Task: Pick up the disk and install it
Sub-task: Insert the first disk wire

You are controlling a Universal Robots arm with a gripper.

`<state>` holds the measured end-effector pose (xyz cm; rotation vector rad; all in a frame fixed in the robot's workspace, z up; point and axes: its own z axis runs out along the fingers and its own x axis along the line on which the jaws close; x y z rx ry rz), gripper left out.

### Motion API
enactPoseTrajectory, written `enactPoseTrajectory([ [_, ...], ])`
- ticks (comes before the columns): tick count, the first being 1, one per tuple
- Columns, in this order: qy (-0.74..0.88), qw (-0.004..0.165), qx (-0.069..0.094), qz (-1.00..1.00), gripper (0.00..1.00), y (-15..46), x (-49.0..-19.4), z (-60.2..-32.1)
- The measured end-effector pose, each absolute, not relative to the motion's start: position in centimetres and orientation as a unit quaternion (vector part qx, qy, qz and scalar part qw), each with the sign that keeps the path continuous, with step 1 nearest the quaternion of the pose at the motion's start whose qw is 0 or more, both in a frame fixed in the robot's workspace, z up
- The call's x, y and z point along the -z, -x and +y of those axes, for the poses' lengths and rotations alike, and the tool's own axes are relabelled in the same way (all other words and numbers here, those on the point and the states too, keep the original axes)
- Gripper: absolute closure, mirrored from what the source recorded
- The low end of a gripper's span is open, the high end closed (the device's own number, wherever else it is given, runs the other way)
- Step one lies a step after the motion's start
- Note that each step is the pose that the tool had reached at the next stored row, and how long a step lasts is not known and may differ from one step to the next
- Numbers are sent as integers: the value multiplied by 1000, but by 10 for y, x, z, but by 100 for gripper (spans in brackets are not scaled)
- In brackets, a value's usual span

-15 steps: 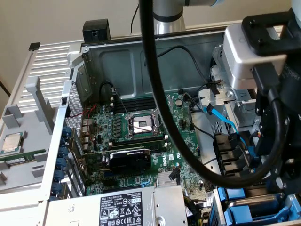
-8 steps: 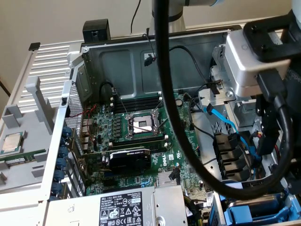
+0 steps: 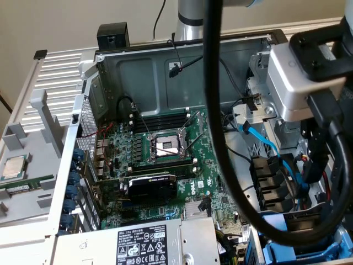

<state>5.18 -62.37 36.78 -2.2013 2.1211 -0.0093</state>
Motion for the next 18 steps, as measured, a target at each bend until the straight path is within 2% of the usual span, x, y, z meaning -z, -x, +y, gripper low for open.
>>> enactPoseTrajectory([
  [10,736,45,0,676,51,-54,-357,-626],
  [18,734,76,-28,675,51,-55,-354,-642],
])
